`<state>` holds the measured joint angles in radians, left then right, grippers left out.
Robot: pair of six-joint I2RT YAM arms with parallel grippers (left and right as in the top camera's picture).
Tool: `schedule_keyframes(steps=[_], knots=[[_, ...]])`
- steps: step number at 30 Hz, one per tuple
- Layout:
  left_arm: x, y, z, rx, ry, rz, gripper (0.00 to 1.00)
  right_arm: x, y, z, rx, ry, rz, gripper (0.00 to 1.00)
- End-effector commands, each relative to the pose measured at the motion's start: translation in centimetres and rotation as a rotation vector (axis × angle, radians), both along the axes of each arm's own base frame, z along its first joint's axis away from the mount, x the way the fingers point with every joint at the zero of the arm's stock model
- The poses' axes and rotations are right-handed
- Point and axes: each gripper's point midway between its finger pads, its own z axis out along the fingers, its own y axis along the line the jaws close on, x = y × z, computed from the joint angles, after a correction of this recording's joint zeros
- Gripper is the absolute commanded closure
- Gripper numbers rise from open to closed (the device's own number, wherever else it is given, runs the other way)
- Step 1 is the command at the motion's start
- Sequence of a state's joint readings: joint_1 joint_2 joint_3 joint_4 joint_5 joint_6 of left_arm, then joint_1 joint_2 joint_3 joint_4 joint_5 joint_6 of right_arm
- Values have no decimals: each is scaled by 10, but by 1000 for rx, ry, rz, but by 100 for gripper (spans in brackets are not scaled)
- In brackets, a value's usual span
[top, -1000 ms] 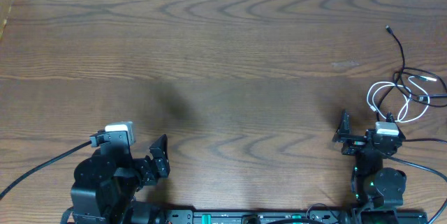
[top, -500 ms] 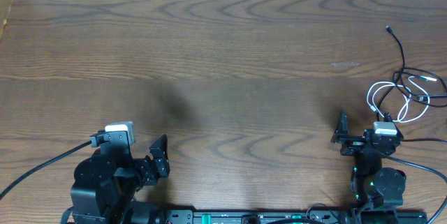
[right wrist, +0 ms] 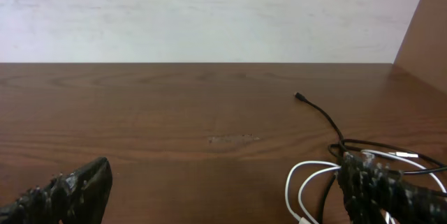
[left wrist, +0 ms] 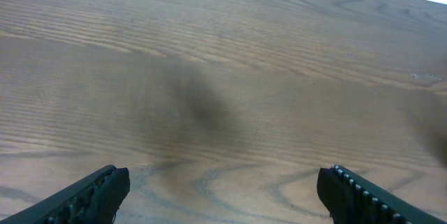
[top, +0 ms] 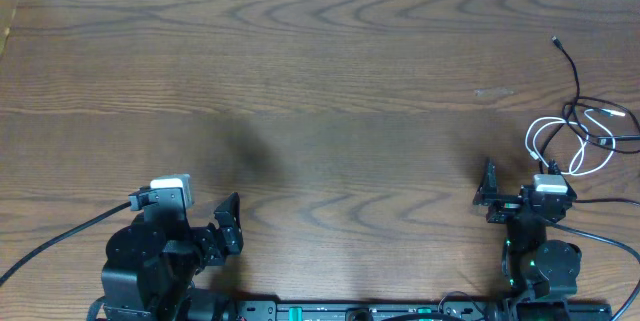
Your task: Untangle cables
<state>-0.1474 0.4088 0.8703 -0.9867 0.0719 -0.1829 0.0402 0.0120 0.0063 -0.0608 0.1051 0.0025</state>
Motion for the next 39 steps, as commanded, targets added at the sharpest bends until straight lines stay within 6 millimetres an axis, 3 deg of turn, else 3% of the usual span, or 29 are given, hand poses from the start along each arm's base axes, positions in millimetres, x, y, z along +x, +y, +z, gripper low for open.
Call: schedule_keyframes(steps=[1,39], knots=[[0,2,0,4,-2,9,8,0,-1,-1,-15,2,1,1],[0,2,0,4,-2,9,9,-1,-17,0,-15,2,-65,1]])
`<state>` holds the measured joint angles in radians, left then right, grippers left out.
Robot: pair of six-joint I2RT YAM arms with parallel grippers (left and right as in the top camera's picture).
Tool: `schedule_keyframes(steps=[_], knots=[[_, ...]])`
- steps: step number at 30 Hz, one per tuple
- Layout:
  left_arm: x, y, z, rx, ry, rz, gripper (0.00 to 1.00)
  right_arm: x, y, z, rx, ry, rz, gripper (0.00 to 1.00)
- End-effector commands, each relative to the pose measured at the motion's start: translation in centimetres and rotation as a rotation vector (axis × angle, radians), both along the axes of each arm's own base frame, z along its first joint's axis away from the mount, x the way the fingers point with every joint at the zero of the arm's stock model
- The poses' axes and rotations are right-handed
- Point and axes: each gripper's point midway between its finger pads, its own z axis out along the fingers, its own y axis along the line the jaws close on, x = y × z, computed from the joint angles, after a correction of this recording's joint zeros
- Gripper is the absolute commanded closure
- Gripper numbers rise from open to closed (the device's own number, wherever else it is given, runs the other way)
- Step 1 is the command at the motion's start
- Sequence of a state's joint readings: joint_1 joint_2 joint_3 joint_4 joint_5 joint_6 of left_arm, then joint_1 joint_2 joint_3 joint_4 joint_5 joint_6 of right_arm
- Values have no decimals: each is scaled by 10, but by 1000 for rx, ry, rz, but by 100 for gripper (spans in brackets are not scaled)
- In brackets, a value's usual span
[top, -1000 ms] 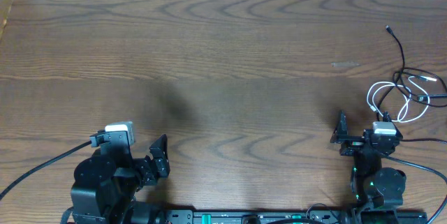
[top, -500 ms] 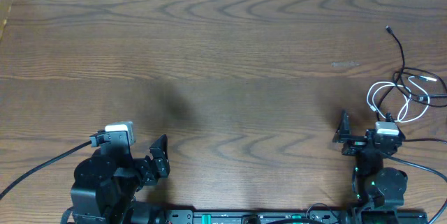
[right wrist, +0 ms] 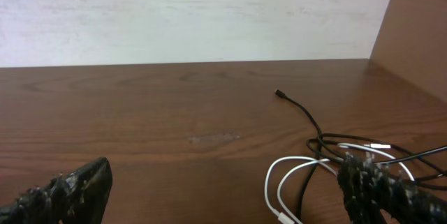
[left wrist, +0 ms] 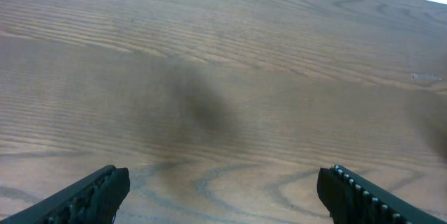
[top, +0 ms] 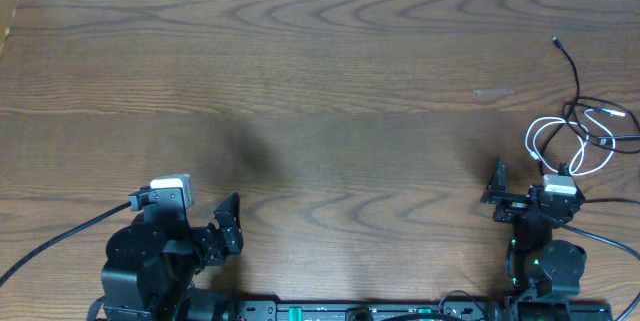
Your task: Untangle cables
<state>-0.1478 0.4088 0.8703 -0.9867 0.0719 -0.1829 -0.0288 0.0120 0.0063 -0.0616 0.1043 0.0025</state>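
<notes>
A tangle of cables lies at the table's right edge. The white cable (top: 545, 141) loops through the black cable (top: 574, 73), whose plug end points to the far side. In the right wrist view the white cable (right wrist: 292, 176) and the black cable (right wrist: 306, 118) lie just ahead and to the right. My right gripper (right wrist: 223, 196) is open just short of the tangle, its right fingertip (right wrist: 374, 185) at the loops and nothing between the fingers. My left gripper (left wrist: 223, 199) is open low over bare wood at the front left, far from the cables.
The brown wooden table (top: 320, 81) stretches across the whole view. A wooden side wall (right wrist: 419, 35) stands to the right of the cables, and a pale wall (right wrist: 195, 15) runs behind the table's far edge. The arms' own dark cables trail off at both front corners.
My right gripper has shifted a little to the right, toward the tangle; in its wrist view the cables now sit further left. The left arm and the cables have not moved.
</notes>
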Motion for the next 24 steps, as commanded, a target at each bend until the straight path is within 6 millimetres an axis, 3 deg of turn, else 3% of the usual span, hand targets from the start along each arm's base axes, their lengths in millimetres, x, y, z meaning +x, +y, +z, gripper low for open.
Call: schedule_keyframes(steps=[1,17,24], knots=[[0,2,0,4,-2,9,9,0,0,0,-15,2,4,1],[-6,3,3,11,-29,8,9,0,0,0,-15,2,4,1],[2,15,-18,17,-104,74,9,0,0,0,-15,2,4,1]])
